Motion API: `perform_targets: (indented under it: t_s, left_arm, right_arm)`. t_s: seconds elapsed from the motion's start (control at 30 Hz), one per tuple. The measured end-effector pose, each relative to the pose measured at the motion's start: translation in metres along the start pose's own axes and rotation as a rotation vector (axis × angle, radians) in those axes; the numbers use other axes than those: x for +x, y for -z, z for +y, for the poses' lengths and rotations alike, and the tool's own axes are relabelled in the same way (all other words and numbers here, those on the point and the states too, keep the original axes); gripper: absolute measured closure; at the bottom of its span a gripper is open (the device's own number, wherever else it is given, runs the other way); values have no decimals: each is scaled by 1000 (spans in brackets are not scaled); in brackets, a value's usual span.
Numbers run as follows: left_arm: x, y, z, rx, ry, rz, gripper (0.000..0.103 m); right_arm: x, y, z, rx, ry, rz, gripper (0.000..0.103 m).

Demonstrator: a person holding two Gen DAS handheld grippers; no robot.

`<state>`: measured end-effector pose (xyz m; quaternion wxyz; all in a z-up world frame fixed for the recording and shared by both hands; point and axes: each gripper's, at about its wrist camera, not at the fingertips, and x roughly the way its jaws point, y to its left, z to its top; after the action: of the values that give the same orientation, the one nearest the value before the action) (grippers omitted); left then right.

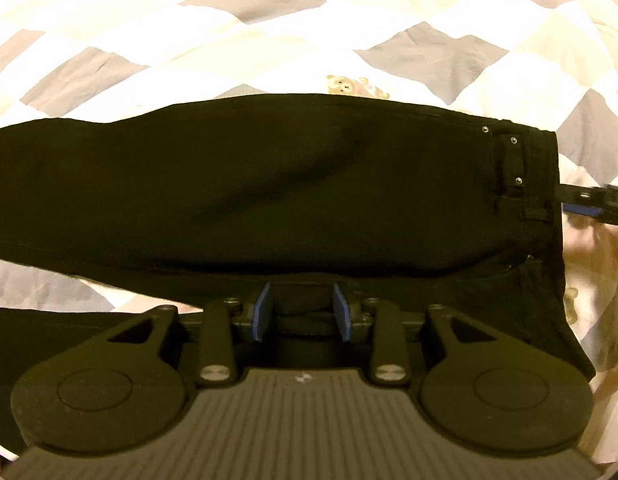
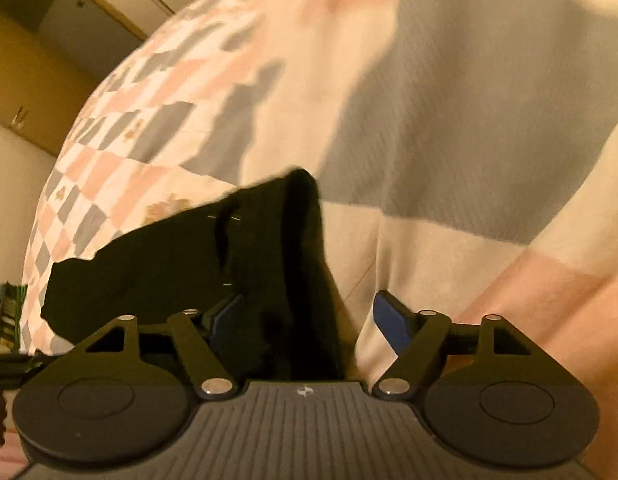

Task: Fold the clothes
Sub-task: 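Lift the waistband with the right gripper while the left gripper holds the jeans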

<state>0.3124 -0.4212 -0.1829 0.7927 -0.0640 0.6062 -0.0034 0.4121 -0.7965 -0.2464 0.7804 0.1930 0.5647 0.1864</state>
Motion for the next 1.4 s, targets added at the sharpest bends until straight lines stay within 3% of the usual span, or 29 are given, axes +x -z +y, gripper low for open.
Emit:
perform_targets:
  t_s: [0.07, 0.1, 0.13, 0.2, 0.23, 0.37, 0.47, 0.53, 0.57, 0.67, 0.77, 0.8, 0.83, 0.93, 1.0, 1.07, 1.17, 1.27, 1.4]
  left_arm:
    - [-1, 0, 2, -5, -2, 5, 74]
    - [-1, 1, 3, -11, -5, 7, 73]
    - [-2, 2, 5, -18, -8, 10, 73]
    - [-3, 5, 9, -31, -14, 15, 73]
    - [-3, 7, 11, -38, -17, 17, 73]
    - [-11, 15, 21, -63, -31, 15, 73]
    - [-16, 20, 27, -87, -42, 7, 73]
    - [-19, 23, 27, -91, -54, 6, 73]
    - [-20, 25, 28, -93, -60, 6, 73]
    - [-25, 29, 29, -97, -69, 0, 71]
    - [-32, 36, 36, -103, -78, -5, 71]
    - [-32, 38, 40, -105, -80, -6, 71]
    - [-34, 41, 42, -106, -82, -7, 71]
    - [-38, 49, 50, -101, -84, -5, 71]
    - [-38, 55, 54, -89, -78, 3, 71]
    - [-38, 62, 56, -71, -68, 15, 71]
    - [-41, 74, 56, -20, -52, 38, 71]
    - [-51, 87, 63, 29, -49, 61, 71]
    - [-81, 103, 77, 74, -32, 54, 71]
  right_arm:
    - [11, -1, -7, 48, -22, 4, 22]
    - [14, -2, -5, 62, -44, 7, 37]
    - [16, -3, -1, 68, -62, 11, 45]
    - [15, -3, 21, 0, -61, 18, 77]
    - [5, -1, 31, -69, -35, 2, 85]
    - [-40, 13, 43, -149, 25, -121, 95]
    - [-22, 19, 18, -75, 129, -110, 87]
    - [-9, 21, 4, -30, 193, -98, 76]
    - [-4, 15, 7, -30, 201, -76, 65]
    - [-12, 10, 22, -57, 265, -82, 62]
    - [-30, 11, 38, -86, 347, -119, 43]
    - [-41, 18, 45, -63, 386, -160, 41]
    - [-53, 32, 51, -49, 386, -195, 41]
    - [-71, 79, 68, -73, 234, -173, 44]
    - [-62, 113, 76, -92, 169, -55, 52]
    - [-42, 150, 76, -78, 183, 69, 58]
    - [-36, 190, 66, -51, 338, 123, 80]
    - [-54, 210, 69, 35, 382, 88, 78]
    - [-91, 214, 118, 100, 357, -55, 51]
